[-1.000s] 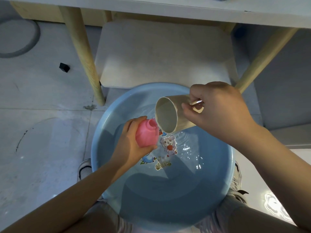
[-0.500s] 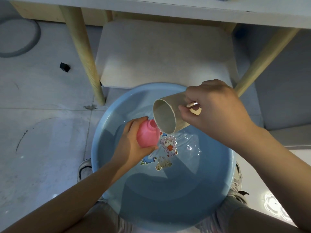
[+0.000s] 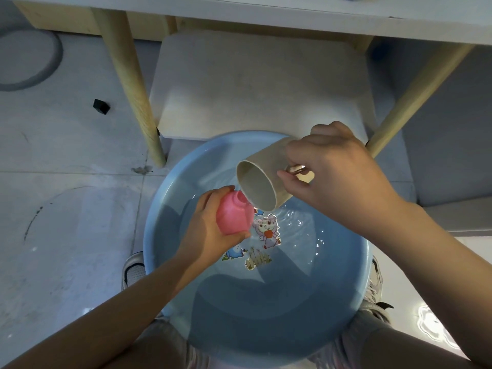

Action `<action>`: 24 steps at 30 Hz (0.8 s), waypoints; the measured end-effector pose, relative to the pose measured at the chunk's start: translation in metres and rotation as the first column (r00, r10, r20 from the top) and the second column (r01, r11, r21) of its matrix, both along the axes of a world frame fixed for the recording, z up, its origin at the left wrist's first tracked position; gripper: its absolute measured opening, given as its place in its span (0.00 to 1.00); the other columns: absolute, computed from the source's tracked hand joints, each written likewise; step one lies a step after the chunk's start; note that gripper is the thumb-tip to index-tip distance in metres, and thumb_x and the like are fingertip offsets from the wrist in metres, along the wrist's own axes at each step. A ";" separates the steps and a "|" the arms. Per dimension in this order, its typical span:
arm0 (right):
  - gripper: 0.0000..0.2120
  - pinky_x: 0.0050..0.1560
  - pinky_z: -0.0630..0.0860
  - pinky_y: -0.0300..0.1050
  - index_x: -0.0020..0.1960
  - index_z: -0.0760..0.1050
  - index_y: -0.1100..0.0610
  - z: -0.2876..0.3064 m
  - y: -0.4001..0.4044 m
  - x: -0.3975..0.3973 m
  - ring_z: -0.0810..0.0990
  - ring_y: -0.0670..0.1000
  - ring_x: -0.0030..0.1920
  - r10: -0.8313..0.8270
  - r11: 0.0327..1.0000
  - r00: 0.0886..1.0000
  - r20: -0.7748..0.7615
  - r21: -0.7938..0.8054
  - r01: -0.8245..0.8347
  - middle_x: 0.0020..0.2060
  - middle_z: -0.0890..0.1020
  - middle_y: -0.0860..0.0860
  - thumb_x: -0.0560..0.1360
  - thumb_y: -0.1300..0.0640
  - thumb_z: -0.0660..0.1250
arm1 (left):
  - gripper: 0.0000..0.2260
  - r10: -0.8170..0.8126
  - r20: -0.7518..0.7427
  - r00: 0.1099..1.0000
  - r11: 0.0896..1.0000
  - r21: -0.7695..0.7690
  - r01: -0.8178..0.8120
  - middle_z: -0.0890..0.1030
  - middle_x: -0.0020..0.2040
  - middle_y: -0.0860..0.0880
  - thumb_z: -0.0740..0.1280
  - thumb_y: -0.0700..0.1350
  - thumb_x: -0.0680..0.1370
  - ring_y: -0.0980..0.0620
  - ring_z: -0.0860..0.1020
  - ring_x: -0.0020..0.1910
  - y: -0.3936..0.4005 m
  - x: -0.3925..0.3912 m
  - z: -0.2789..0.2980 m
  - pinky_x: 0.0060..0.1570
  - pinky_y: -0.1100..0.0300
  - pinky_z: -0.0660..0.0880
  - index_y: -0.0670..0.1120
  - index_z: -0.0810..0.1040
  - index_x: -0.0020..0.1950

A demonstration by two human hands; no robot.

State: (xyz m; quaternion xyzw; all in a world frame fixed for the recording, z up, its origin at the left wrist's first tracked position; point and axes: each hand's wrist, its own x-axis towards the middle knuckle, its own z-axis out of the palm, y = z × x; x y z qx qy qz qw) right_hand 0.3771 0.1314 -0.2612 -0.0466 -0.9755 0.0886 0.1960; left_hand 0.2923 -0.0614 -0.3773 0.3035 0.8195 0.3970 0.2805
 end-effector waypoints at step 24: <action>0.13 0.42 0.63 0.45 0.30 0.67 0.57 0.006 -0.004 0.000 0.63 0.51 0.35 0.157 0.987 0.980 -0.119 0.062 -0.150 0.25 0.68 0.52 0.70 0.65 0.67 | 0.36 0.000 0.011 1.000 1.000 0.019 0.000 0.69 0.58 0.56 0.81 0.43 0.61 0.79 0.64 0.54 0.000 0.002 0.001 0.45 0.84 0.63 0.56 0.67 0.64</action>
